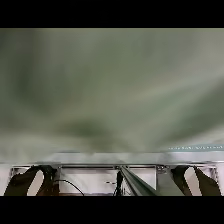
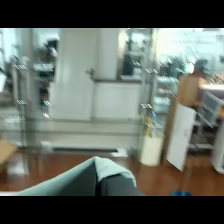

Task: Fold the shirts.

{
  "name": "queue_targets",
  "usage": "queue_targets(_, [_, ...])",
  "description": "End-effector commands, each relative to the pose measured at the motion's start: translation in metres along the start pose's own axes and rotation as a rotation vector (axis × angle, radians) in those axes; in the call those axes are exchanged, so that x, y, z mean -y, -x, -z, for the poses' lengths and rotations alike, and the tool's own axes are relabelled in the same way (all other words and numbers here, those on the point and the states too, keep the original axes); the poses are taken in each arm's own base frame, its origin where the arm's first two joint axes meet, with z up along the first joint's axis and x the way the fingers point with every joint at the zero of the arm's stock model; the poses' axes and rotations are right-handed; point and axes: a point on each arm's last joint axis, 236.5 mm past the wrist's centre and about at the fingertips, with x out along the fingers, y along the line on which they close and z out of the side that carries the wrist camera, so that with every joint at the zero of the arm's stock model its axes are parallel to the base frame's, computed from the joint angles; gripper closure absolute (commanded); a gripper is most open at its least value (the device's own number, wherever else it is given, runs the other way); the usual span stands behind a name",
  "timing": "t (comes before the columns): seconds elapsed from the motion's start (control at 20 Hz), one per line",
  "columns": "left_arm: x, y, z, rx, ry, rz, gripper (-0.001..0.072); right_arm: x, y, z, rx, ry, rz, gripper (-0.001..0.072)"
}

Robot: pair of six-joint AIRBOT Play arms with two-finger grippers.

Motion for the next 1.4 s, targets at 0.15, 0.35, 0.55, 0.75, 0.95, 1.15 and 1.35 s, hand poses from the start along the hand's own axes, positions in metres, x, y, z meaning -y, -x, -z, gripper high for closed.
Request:
queue_targets(0.15, [-0.024,0.018,0.065,-0.279,0.032,-0.122,0.0684,0.039,0.020,0.092,-0.412,-0.004,0.131,0.0695])
queue_targets(0.35, [-0.028,-0.019,0.154,-0.647,0.065,-0.012,0.0684,0.058,-0.010,0.183,-0.756,-0.078,0.050,0.0696])
queue_targets(0.55, [-0.043,-0.088,0.248,-0.907,0.196,0.072,0.0684,0.093,-0.064,0.307,-1.118,-0.253,0.016,0.0696])
queue_targets(0.75, [-0.057,-0.170,0.343,-1.044,0.286,0.107,0.0683,0.101,-0.122,0.386,-1.263,-0.422,-0.074,0.0696])
queue_targets(0.95, [-0.048,-0.230,0.446,-1.189,0.327,0.174,0.0683,0.115,-0.190,0.427,-1.174,-0.522,-0.099,0.0696])
queue_targets(1.15, [-0.046,-0.261,0.522,-1.257,0.355,0.178,0.0683,0.129,-0.242,0.455,-1.059,-0.558,-0.114,0.0696])
queue_targets(1.35, [-0.049,-0.303,0.546,-1.144,0.414,0.146,0.0682,0.142,-0.269,0.488,-1.021,-0.560,-0.112,0.0696])
